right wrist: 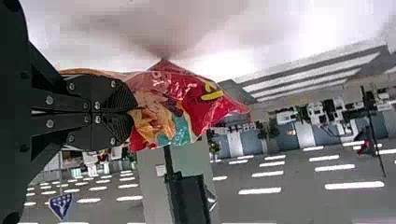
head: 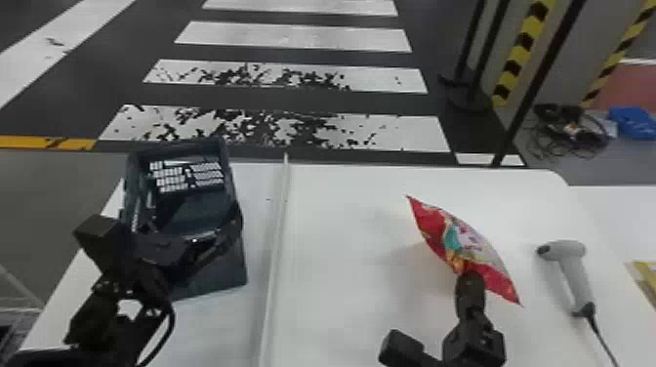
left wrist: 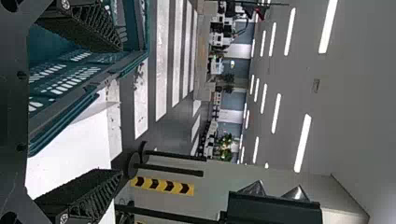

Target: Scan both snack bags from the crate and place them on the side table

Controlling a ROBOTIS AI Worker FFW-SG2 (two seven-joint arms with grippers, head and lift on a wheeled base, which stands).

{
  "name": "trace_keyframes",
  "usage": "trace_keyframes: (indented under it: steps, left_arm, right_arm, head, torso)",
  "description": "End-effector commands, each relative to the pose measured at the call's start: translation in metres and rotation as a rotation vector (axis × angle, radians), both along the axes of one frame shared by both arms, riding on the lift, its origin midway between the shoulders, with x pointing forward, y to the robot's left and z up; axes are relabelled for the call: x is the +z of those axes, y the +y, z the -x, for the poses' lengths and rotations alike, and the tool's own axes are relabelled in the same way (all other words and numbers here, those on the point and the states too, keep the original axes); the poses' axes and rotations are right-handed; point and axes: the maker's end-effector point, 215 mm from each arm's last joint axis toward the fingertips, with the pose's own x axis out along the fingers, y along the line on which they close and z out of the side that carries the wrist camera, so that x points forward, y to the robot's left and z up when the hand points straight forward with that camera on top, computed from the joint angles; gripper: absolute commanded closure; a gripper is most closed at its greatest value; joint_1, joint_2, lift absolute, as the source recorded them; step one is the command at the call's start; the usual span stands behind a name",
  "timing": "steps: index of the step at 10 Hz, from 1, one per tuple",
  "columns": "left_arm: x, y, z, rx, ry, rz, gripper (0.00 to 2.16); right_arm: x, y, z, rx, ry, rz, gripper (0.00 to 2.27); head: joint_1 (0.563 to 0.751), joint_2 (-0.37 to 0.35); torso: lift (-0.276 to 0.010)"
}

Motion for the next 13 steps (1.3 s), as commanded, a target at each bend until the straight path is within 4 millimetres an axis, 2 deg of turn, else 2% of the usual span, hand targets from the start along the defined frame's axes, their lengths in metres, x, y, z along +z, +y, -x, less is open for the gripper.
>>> trace_keyframes:
  steps: [1,3,4,7,10,13]
  left_arm:
    - [-0.002,0.0,0.0,-0.001,0.004,0.0,0.08]
    - [-0.002,0.0,0.0,0.001,0.004,0.0,0.08]
    - [-0.001,0.0,0.0,0.001,0.001,0.001,0.08]
    - [-0.001,0.001,0.001,0.001,-0.001,0.003,0.08]
    - [0.0,0.0,0.001,-0.001,-0.001,0.005,0.08]
    - [-0.001,0.0,0.002,-0.001,0.001,0.005,0.08]
  right_arm:
    - [-0.014,0.007,0.01,0.015,0.05,-0.04,1.94]
    - [-0.012,0.02,0.017,0.019,0.086,-0.201,0.28]
    - [-0.011,0.026,0.018,0.018,0.118,-0.293,0.1]
    - [-0.009,0.03,0.02,-0.014,0.174,-0.546,0.09]
    - [-0.006,0.024,0.028,-0.071,0.232,-0.763,0.1]
    - [-0.001,0.023,0.021,-0.074,0.246,-0.933,0.13]
  head:
    - [0.695,-0.036]
    - [0.695,-0.028]
    - [0.695,-0.02]
    - [0.695,0.0]
    - [0.695,-0.001]
    - [0.695,-0.002]
  torso:
    - [-0.095]
    - [-0.095]
    - [-0.095]
    - [-0.095]
    - [-0.095]
    - [-0.095]
